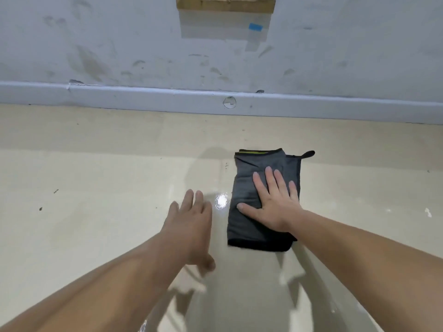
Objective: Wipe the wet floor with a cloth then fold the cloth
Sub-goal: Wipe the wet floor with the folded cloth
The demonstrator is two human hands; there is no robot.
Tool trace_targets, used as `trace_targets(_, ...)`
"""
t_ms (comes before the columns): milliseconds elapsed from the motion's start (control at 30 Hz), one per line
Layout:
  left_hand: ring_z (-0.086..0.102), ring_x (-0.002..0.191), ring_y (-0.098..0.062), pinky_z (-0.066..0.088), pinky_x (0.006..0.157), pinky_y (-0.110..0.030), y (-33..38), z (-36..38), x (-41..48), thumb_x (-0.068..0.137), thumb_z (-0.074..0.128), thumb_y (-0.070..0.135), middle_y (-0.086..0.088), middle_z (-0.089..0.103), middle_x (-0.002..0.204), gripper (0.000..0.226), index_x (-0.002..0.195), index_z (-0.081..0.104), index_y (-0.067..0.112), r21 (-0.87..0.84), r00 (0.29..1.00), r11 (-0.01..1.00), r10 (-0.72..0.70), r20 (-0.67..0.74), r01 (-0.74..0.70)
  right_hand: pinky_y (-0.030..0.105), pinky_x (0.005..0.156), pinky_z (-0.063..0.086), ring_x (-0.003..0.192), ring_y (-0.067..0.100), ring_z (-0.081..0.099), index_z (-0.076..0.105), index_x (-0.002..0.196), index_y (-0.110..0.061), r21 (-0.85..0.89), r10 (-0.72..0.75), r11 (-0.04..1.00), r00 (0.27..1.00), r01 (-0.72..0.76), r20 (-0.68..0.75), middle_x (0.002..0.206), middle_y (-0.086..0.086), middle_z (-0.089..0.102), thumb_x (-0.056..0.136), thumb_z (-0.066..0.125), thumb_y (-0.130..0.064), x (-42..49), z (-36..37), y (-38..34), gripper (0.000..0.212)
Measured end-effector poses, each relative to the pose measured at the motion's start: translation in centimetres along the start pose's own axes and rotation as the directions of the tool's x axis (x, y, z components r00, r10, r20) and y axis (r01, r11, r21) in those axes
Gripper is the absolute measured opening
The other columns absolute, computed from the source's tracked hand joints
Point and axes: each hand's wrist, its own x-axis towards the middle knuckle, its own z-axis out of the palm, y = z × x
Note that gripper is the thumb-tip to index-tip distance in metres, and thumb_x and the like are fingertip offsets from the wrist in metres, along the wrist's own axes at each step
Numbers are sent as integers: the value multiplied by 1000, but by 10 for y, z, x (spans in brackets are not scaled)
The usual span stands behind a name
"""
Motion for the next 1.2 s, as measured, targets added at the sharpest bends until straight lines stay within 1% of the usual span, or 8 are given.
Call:
trace_targets(133,-14,154,-44,15,119,-66,37,-31,24,50,85,77,-19,-19,166,159,160,-11,14,137,996,990,-26,-87,38,54,126,-13,154,20,-30,-19,161,-38,41,108,994,992,-105,-61,168,0,-31,79,20,-96,33,-29,58,107)
trace_targets(300,-9,151,-50,53,93,-53,44,-32,47,37,96,62,-18,-22,165,174,154,-27,25,-5,995,996,-86,44,86,54,126,-10,156,21,-26,-16,162,-37,98,221,973,967,-209,-125,171,1,-25,79,17,-97,43,-38,109,107)
trace_targets(533,-21,151,-48,46,107,-51,42,-33,47,41,96,61,-15,-33,163,174,151,-34,28,-35,994,997,-67,87,71,60,125,-5,157,35,-19,-8,165,-28,100,291,957,898,-274,-328,171,17,-16,90,5,-83,26,2,60,93)
trace_targets(733,-11,151,-48,45,110,-52,35,-38,39,36,91,67,-15,-23,164,168,152,-25,34,-38,997,999,-31,73,34,61,124,-10,154,30,-31,-6,164,-36,-43,-147,989,961,141,-234,168,15,-26,90,16,-84,-36,50,15,91)
trace_targets(833,-13,152,-47,42,114,-51,39,-43,36,45,92,64,-14,-25,164,167,153,-29,30,-14,995,999,-38,92,40,56,126,-8,153,21,-34,-12,162,-42,-133,-194,976,968,174,-160,168,7,-30,88,12,-87,-45,44,57,89)
trace_targets(967,1,152,-36,48,103,-49,44,-50,28,36,85,72,-6,-14,163,168,153,-30,35,63,989,994,-98,108,92,49,127,-12,153,18,-33,-16,161,-42,-18,115,993,975,-121,-189,169,3,-30,86,10,-90,-44,15,138,93)
trace_targets(1067,5,149,-36,38,102,-52,63,-59,23,35,80,76,-8,-8,162,162,153,-22,34,240,986,957,-167,0,162,49,127,-11,154,21,-31,-20,160,-40,127,408,912,901,-391,-151,169,5,-30,83,6,-92,-60,6,199,96)
trace_targets(1200,-19,154,-44,20,116,-68,117,-70,30,87,64,18,-17,-33,163,109,159,-17,20,245,998,968,-41,-37,49,52,127,-7,156,29,-24,-19,161,-35,199,538,841,816,-503,-211,170,13,-23,88,0,-85,-87,29,209,91)
